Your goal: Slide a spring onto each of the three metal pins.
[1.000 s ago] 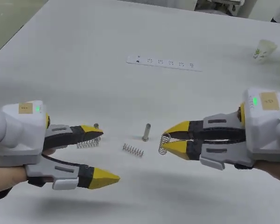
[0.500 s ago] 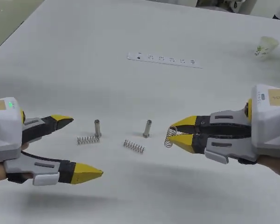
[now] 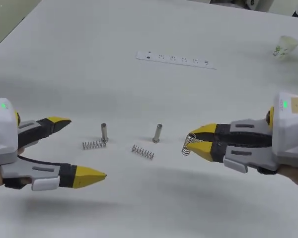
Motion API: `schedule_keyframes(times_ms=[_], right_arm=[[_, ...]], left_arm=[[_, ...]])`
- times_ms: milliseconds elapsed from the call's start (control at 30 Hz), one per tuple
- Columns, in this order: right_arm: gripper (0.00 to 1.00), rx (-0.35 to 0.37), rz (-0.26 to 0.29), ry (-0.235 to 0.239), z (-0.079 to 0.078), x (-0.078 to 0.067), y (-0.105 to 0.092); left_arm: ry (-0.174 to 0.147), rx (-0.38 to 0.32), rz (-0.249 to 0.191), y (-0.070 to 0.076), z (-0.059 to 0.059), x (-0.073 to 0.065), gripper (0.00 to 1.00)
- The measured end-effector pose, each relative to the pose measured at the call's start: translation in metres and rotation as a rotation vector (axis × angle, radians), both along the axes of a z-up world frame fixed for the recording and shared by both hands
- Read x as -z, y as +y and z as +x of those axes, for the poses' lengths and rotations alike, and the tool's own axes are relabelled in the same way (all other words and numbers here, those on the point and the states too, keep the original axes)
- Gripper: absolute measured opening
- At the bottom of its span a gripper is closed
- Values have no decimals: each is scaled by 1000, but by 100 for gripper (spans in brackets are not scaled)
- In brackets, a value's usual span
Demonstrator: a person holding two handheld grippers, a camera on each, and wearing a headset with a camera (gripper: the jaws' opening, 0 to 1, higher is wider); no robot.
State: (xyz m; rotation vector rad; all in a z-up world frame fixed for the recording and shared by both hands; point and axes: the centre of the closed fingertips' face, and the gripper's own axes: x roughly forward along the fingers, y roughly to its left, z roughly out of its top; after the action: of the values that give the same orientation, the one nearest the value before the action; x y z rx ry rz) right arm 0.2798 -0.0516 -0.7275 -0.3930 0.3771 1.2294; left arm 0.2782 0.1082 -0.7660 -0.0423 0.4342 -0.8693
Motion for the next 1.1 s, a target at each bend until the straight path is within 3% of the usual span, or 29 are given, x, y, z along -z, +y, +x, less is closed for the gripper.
schedule_keyframes(times_ms=[133, 400, 733, 1100], right_arm=[[8, 32, -9, 15, 5, 9, -10], [8, 96, -13, -5, 23, 12, -29], [8, 211, 33, -23, 48, 2, -45], [8, 263, 45, -30, 62, -2, -55]], left_arm=[[4, -4, -3, 1, 0, 1, 98], [6, -20, -1, 5, 1, 2, 98], [8, -30, 0, 8, 0, 3, 98], [13, -34, 9, 11, 0, 5, 98]])
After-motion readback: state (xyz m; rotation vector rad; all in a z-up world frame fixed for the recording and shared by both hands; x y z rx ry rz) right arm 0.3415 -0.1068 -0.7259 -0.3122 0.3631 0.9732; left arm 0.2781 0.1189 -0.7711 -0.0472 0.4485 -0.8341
